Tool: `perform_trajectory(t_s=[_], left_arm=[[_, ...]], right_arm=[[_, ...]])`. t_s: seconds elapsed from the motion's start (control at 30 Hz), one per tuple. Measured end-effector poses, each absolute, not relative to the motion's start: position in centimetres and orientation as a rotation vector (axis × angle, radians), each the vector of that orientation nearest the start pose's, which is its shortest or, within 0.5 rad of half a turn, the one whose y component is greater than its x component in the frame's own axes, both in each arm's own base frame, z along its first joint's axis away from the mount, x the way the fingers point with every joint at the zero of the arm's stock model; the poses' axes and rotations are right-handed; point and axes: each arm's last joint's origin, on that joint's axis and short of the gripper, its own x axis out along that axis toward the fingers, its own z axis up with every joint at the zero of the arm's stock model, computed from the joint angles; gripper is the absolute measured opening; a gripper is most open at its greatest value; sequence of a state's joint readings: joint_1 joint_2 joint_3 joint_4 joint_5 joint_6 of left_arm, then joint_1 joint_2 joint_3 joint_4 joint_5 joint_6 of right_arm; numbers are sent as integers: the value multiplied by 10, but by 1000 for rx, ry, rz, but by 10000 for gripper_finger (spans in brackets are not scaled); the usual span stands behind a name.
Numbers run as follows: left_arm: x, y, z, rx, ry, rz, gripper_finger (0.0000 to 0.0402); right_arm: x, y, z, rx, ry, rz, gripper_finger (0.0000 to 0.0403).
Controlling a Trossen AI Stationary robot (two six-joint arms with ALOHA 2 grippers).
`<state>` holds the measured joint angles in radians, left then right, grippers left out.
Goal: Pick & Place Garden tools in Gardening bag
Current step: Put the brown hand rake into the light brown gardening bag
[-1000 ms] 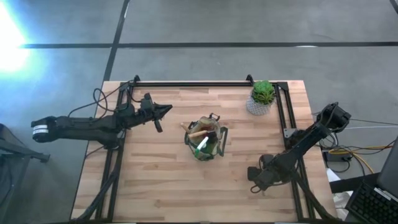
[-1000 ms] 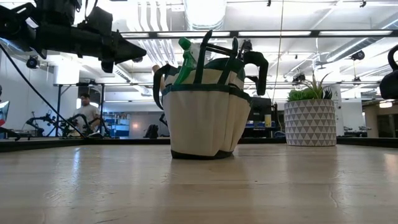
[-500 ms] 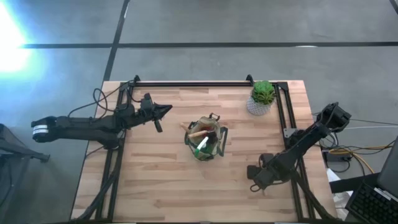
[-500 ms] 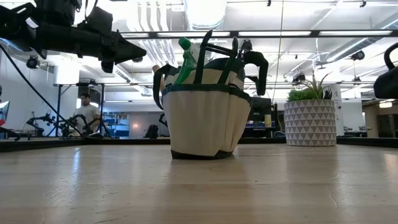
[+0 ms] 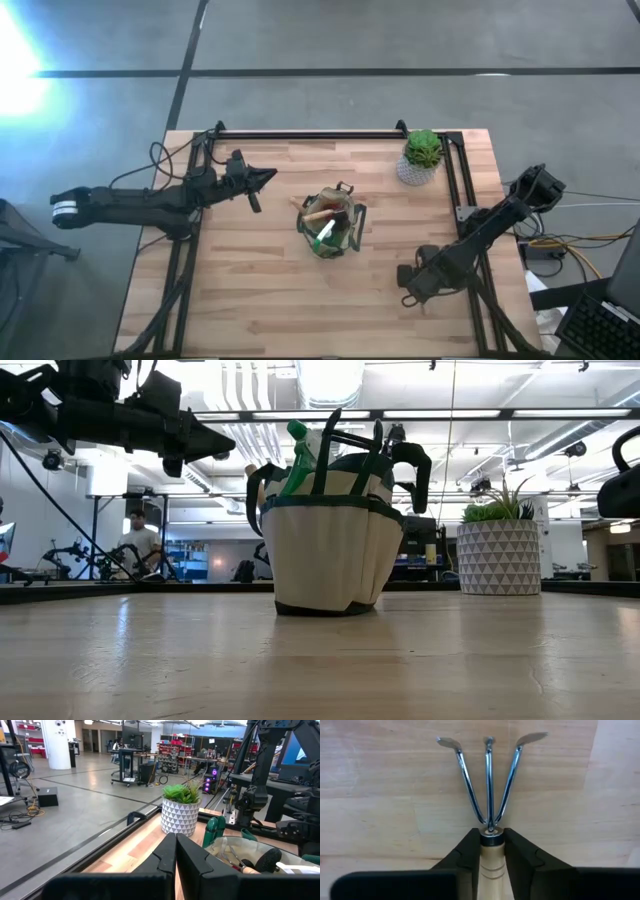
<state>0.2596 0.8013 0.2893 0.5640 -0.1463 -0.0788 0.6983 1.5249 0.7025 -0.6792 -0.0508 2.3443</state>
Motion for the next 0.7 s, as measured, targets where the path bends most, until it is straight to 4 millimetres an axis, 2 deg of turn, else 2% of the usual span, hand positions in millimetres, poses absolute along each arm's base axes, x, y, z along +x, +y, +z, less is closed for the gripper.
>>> perform_trajectory(t_s=[0.07,0.3,0.43,0.57,0.7], left_arm=[[169,49,230,-75,-68,404,14],[169,49,230,-75,-68,404,14],[169,49,230,-75,-68,404,14],[169,49,230,-74,-68,404,14],[169,49,230,-74,-68,404,14]], right_arm=[[172,146,132,1335,1233,-1207,47],[172,147,134,1345,1253,-1186,47],[172,147,141,1373,1256,-1148,47],[171,145,162,1410,1220,-1095,47],[168,139,186,1336,1107,-1087,47]])
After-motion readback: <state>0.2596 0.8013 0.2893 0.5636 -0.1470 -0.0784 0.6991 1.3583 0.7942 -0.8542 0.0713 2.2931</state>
